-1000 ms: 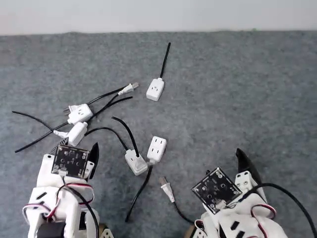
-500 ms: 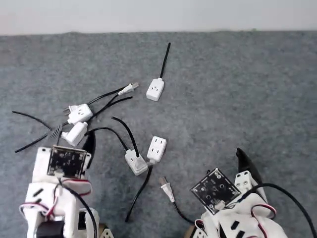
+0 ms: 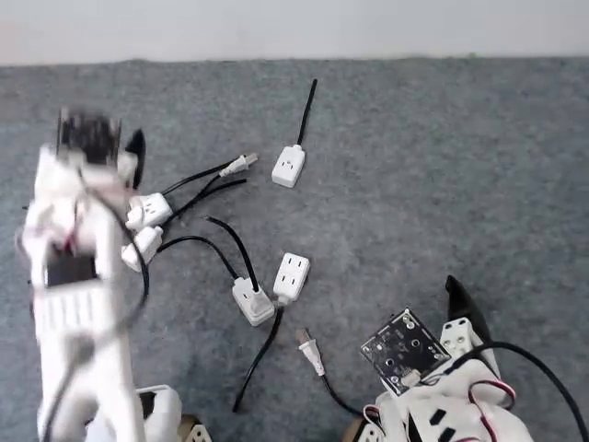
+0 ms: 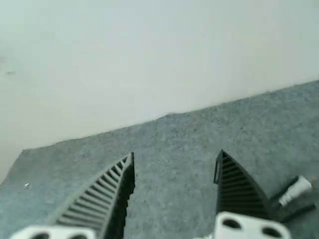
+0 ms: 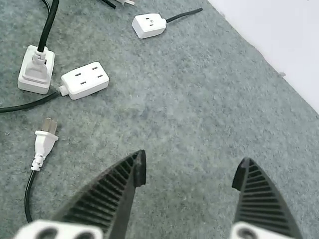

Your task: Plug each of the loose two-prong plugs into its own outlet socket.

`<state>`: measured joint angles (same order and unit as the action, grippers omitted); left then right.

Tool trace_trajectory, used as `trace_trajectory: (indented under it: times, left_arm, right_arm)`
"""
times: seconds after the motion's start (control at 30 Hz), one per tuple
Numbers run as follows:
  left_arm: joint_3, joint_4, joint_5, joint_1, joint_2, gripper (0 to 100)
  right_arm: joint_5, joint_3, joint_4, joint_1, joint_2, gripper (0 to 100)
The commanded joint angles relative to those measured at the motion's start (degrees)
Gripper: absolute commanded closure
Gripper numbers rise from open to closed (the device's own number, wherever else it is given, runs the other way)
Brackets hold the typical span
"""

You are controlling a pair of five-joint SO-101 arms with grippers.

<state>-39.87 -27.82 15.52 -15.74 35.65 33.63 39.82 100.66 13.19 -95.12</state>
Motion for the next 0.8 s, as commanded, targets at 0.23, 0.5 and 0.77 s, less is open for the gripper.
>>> trace_trajectory:
  times: [0.23, 0.5, 0.77]
  left_arm:
    - [50.8, 3.4, -6.5, 0.2, -59.3, 74]
    - [84.0, -13.8, -6.2, 7.0, -81.8, 74]
    - [115.5, -38.0, -6.2, 15.3, -93.2, 74]
  right_arm:
    - [0.4, 0.2, 1.5, -0.2, 0.0, 71.8]
    - [0.4, 0.3, 1.5, -0.1, 0.0, 71.8]
    - [0.4, 0.3, 1.5, -0.1, 0.0, 71.8]
